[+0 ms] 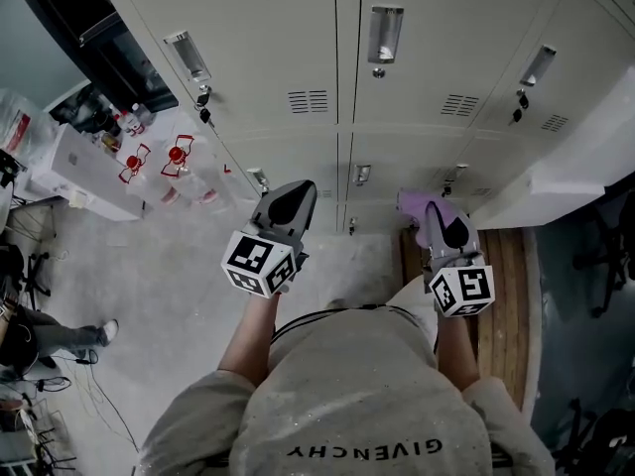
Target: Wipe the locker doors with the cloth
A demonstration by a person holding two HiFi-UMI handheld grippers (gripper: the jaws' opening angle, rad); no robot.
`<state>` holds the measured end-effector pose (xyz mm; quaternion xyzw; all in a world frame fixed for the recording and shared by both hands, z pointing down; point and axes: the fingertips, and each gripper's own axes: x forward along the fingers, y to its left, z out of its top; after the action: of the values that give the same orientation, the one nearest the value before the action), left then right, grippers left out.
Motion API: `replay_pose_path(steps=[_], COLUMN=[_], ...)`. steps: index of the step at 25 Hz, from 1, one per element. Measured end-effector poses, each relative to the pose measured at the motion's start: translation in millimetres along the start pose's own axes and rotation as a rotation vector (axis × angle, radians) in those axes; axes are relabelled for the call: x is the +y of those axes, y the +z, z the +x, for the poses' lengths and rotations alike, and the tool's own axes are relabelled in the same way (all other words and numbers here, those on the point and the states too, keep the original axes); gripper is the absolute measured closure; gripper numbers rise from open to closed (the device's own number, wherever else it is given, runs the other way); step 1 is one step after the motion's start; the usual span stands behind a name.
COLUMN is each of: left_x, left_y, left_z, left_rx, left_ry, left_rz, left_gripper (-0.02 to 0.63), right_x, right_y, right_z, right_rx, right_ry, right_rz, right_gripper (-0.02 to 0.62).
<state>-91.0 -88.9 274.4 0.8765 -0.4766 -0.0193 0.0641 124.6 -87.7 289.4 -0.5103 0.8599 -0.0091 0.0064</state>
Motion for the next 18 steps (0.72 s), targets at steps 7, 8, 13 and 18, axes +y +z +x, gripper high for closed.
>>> replay_pose_path(steps=[7, 8, 13, 18], left_x=[3, 3, 6, 3], left_y=[-5, -5, -8, -15], left_z=[-8, -8, -9, -9], left_rx=[0.021, 0.026, 0.042, 0.061], left_ry=[0.006, 0.006, 0.012, 0.009], left_rz=[0.008, 0.010, 0.015, 0.023], left_gripper=[0.607, 0.607, 0.607, 0.607], right_x=[6, 6, 9, 10], right_y=[-6, -8, -15, -18], right_z=[3, 3, 3, 2], right_rx=[-0.001, 0.000, 0.008, 0.010], right_ry=[0.006, 0.004, 0.005, 0.012], right_rz=[0.017, 0.022, 0.044, 0.043], right_gripper=[0.537, 0.538, 0.537, 0.538])
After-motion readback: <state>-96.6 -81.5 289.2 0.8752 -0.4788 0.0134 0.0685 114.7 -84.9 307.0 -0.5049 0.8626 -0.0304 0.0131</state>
